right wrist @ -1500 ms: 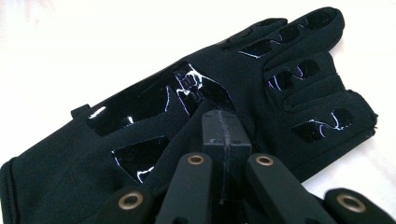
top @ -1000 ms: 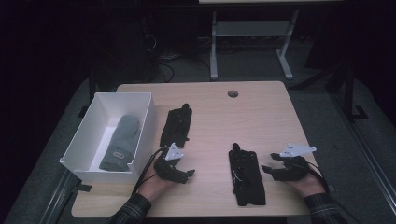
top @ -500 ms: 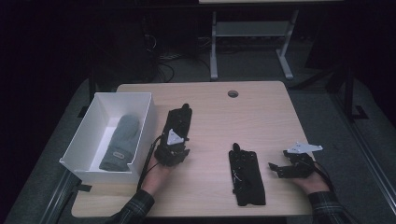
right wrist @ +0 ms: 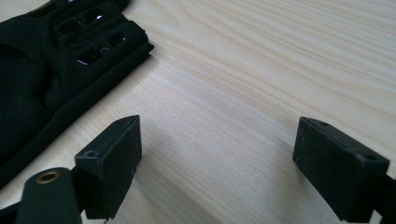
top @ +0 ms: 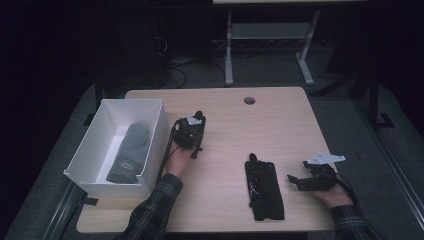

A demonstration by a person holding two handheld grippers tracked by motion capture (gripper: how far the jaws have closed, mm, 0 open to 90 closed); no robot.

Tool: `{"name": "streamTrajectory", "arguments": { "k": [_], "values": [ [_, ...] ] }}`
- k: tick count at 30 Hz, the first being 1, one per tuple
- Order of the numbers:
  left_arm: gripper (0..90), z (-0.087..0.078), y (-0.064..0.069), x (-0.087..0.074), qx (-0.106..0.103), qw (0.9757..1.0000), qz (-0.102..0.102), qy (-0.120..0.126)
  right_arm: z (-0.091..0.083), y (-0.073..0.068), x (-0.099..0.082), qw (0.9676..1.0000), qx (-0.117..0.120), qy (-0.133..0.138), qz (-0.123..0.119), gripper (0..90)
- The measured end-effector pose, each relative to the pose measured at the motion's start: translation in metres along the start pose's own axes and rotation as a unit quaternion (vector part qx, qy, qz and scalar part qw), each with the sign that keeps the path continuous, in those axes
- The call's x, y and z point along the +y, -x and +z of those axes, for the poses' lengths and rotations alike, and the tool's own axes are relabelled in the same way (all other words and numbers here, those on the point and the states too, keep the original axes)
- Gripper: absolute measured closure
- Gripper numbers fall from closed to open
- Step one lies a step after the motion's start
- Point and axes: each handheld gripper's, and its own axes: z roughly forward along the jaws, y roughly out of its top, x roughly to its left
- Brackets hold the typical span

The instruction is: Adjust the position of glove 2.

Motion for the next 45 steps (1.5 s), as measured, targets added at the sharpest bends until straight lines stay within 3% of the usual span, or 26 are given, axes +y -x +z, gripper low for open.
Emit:
{"name": "streamTrajectory", "arguments": {
  "k": [4,5,8,17,23,28,33,40,44,45],
  "values": [
    [89.7,0.011,-0.003,0.002,0.007,0.9998,0.008,-0.015,0.0,0.0,0.0,1.0,0.001,0.0,0.0,15.1],
    [89.6,0.017,-0.006,0.0,-0.002,0.9996,0.004,-0.027,0.0,0.0,0.0,1.0,0.002,0.0,0.0,15.1],
    [89.7,0.022,-0.008,-0.004,-0.008,0.9995,-0.006,-0.03,0.0,0.0,0.0,1.0,0.002,0.001,0.0,15.0],
    [89.8,0.013,-0.004,-0.013,-0.029,0.9992,0.001,-0.028,0.0,0.0,0.0,1.0,0.001,-0.002,-0.002,14.9],
    [89.7,0.003,0.006,-0.021,-0.059,0.9978,0.0,-0.03,0.0,0.0,0.0,1.0,0.001,-0.002,-0.002,14.8],
    [89.7,-0.006,0.019,-0.028,-0.083,0.9958,0.012,-0.037,0.0,0.0,0.001,1.0,0.001,-0.002,-0.002,14.8],
    [89.7,-0.018,0.034,-0.037,-0.114,0.9923,0.022,-0.044,0.0,0.0,0.001,1.0,0.001,-0.002,-0.003,14.8],
    [89.7,-0.034,0.057,-0.05,-0.158,0.985,0.047,-0.05,0.0,0.0,0.001,1.0,0.001,-0.002,-0.003,14.7],
    [89.7,-0.042,0.068,-0.056,-0.183,0.9795,0.065,-0.054,0.001,0.0,0.001,1.0,0.001,-0.002,-0.003,14.6],
    [89.7,-0.045,0.074,-0.058,-0.192,0.977,0.074,-0.057,0.001,0.0,0.001,1.0,0.002,-0.002,-0.003,14.6]
  ]
}}
